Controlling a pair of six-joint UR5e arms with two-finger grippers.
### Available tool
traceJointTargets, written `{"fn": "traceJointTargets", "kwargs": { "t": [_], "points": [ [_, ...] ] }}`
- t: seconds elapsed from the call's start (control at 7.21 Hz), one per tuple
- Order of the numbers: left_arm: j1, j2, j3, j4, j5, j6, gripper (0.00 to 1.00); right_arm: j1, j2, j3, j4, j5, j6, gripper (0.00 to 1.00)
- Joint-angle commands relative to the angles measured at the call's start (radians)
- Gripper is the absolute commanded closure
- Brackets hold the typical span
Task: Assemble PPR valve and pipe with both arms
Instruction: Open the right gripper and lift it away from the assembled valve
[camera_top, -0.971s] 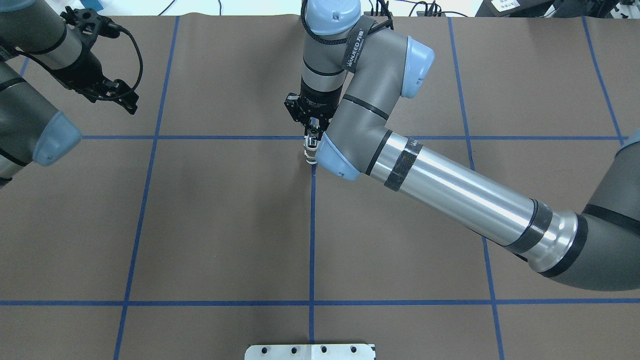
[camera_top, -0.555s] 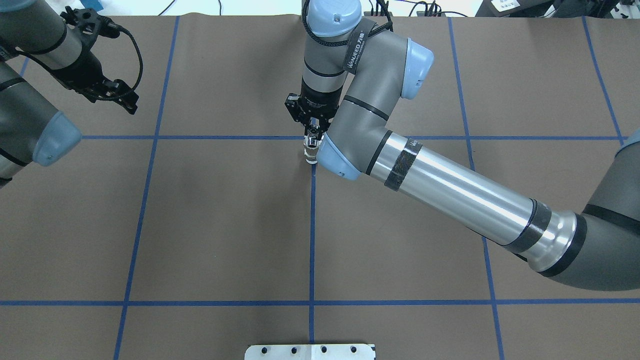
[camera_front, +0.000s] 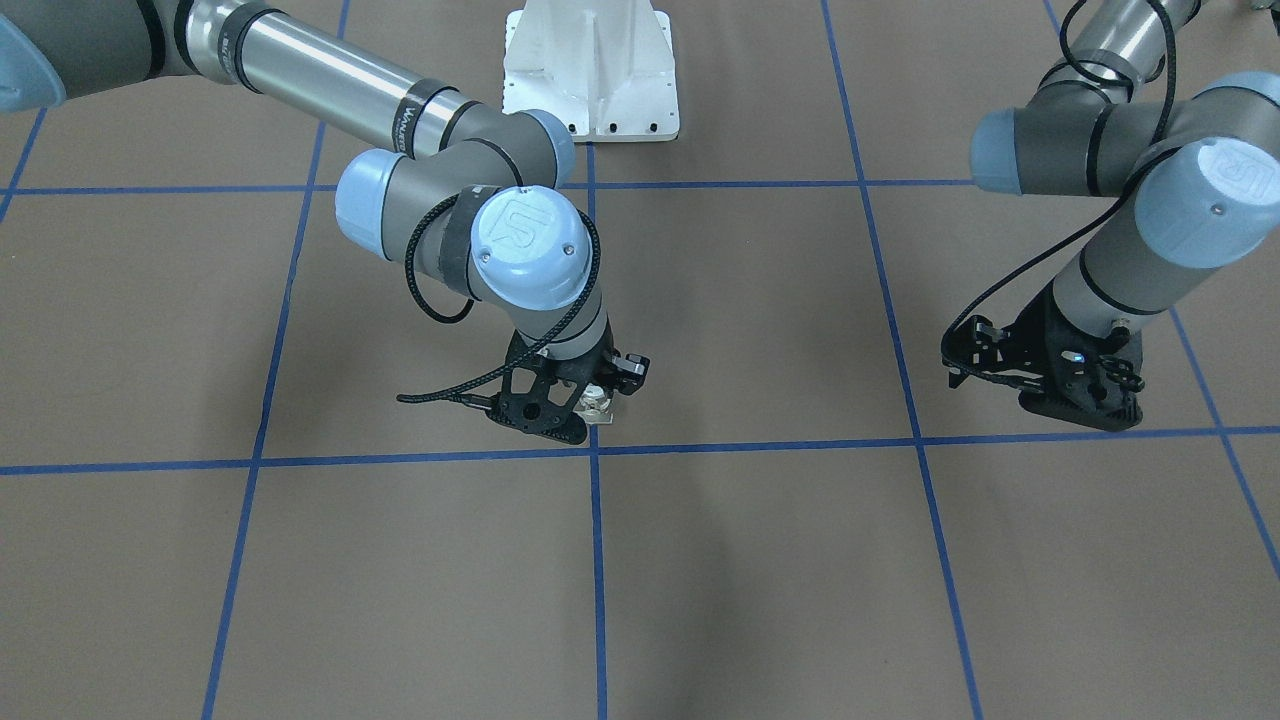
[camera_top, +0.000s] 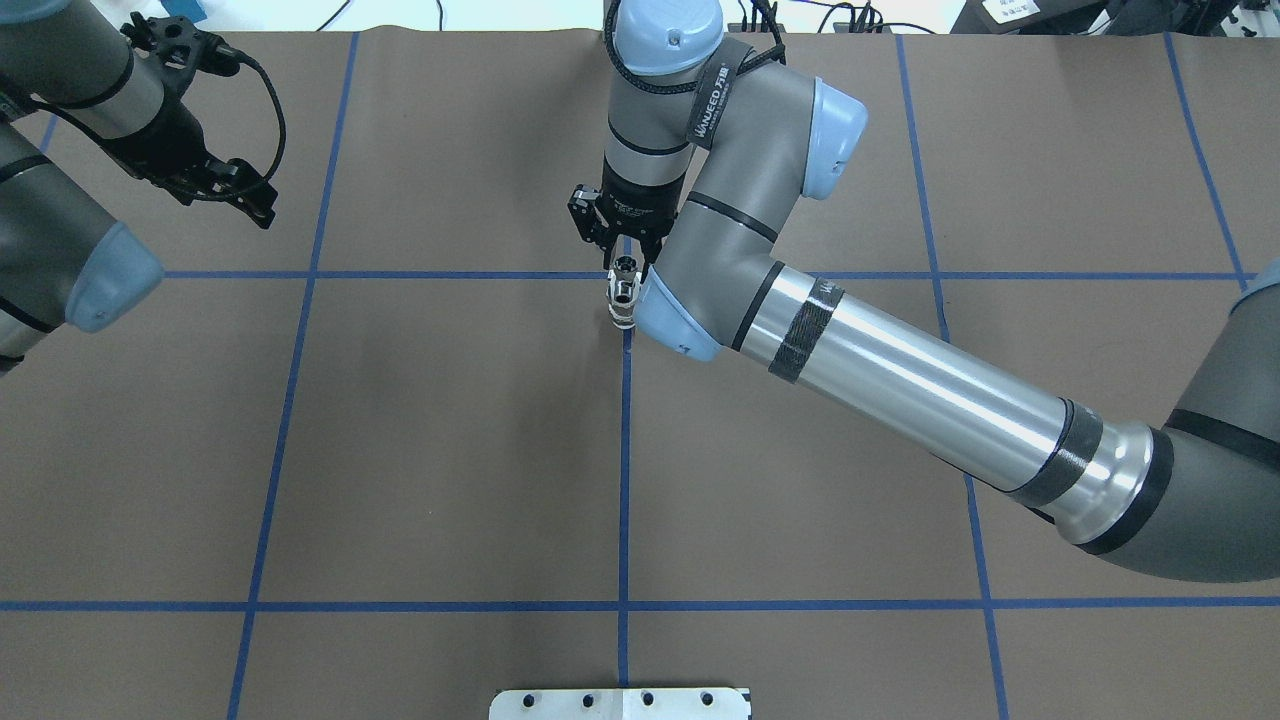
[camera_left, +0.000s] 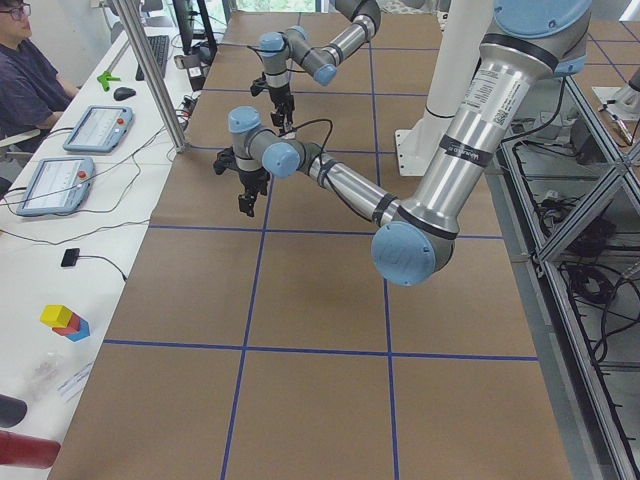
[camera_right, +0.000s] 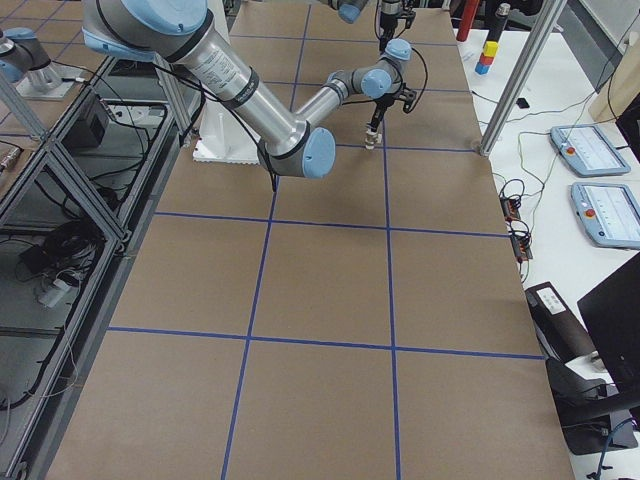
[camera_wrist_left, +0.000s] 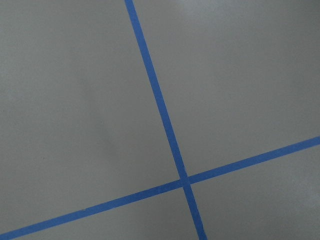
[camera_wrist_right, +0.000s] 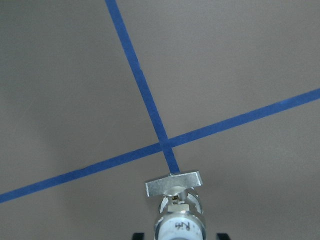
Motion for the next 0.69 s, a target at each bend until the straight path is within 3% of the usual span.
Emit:
{"fn": "traceJointTargets", "kwargs": {
  "t": [0.0, 0.28, 0.56],
  "points": [
    [0.000, 0.000, 0.001, 0.000, 0.000, -0.001, 0.00, 0.001, -0.002, 0.001, 0.000, 0.001, 0.001, 0.00],
    [-0.002, 0.000, -0.001, 0.000, 0.000, -0.001, 0.00, 0.026, 0.000, 0.053, -0.006, 0.011, 0.005, 0.00],
    [-0.008, 0.000, -0.010, 0.000, 0.000, -0.001, 0.00, 0.091, -0.058, 0.213, -0.079, 0.054, -0.004, 0.00]
  ]
}}
